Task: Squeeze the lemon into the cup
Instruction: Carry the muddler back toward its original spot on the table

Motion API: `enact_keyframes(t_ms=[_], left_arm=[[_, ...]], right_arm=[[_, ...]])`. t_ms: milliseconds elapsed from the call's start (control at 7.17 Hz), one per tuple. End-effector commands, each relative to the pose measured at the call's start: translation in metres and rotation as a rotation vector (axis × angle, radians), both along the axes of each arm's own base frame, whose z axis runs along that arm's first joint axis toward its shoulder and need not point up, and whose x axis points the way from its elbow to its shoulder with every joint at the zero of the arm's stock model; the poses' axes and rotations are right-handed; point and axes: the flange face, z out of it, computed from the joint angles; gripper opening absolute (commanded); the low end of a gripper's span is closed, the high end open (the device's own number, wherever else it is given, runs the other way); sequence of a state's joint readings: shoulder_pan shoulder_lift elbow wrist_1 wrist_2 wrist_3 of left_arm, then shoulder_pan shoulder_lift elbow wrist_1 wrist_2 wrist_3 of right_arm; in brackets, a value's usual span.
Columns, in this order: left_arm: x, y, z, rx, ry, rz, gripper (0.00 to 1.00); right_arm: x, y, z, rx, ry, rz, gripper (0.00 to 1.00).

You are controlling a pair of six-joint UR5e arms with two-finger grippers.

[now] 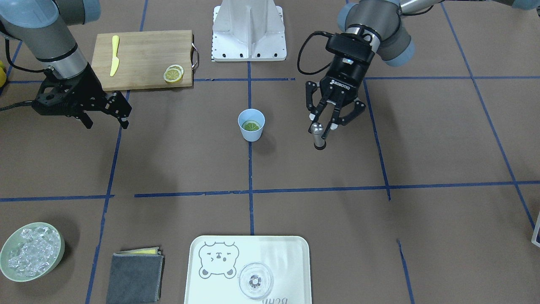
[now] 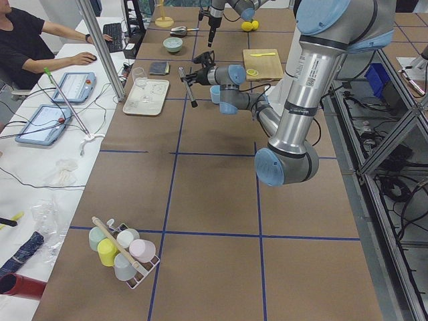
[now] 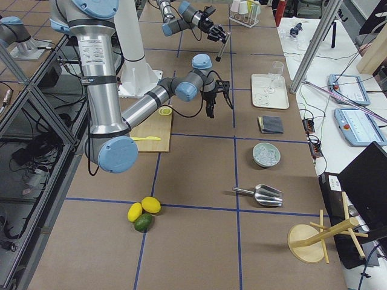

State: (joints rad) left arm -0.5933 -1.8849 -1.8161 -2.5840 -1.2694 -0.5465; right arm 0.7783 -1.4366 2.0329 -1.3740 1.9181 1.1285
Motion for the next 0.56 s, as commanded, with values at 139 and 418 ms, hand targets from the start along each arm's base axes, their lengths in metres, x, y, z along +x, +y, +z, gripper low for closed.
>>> enact_keyframes(t_ms=[139, 418], left_arm=[[-0.088, -0.025, 0.112, -0.174, -0.146, 0.142, 0.0], [-0.113, -0.042, 0.167, -0.462, -0.303, 0.212, 0.0]], right_arm=[[-0.001, 0.0, 0.001, -0.001, 0.004, 0.001, 1.0], [-0.002, -0.001, 0.003, -0.003, 0.006, 0.001, 1.0]])
